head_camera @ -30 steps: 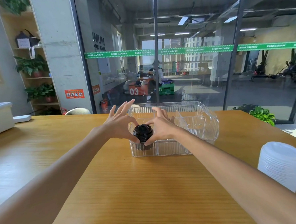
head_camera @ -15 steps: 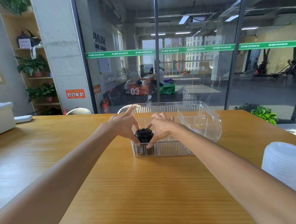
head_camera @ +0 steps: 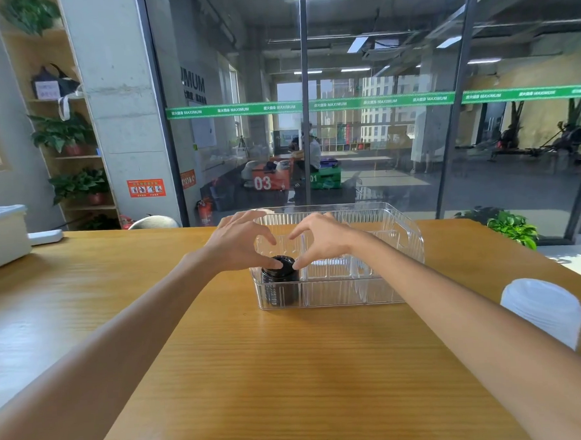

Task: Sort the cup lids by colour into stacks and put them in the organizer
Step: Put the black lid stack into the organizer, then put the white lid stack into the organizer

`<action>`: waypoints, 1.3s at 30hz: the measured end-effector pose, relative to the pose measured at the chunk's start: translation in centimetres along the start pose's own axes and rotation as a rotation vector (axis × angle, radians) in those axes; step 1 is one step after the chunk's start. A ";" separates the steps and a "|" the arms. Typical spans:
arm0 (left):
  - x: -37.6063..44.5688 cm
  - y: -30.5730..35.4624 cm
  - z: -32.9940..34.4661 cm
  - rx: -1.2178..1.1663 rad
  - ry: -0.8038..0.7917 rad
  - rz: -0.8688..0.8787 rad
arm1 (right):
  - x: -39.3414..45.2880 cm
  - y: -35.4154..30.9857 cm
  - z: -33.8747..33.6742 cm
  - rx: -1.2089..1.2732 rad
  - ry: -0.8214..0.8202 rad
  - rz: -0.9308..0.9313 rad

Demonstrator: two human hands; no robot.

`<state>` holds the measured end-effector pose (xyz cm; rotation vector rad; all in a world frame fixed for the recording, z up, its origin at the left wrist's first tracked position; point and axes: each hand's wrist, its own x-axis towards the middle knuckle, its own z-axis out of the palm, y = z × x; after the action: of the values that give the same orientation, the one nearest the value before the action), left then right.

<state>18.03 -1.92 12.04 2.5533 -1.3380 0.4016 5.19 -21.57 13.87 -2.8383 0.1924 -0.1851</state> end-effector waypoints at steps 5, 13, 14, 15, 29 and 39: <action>-1.0 1.9 -0.8 -0.158 0.116 0.023 | -2.3 1.5 -0.9 0.178 0.164 -0.028; -2.6 6.0 0.4 -0.478 0.145 0.087 | -7.2 4.6 -1.3 0.318 0.310 -0.020; -2.8 6.7 0.8 -0.488 0.130 0.090 | -7.9 4.9 -1.3 0.317 0.326 -0.015; -3.0 7.4 1.2 -0.505 0.110 0.086 | -8.7 5.3 -1.4 0.312 0.337 -0.010; -5.6 20.3 5.8 -0.791 -0.062 0.085 | -20.6 12.9 -4.7 0.333 0.474 0.126; -5.1 28.3 9.4 -0.928 -0.152 0.067 | -28.4 19.1 -3.7 0.505 0.631 0.248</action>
<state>-6.95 -16.86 3.66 1.7776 -1.2452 -0.3505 -25.39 -36.43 8.73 -2.1524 0.5361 -0.9259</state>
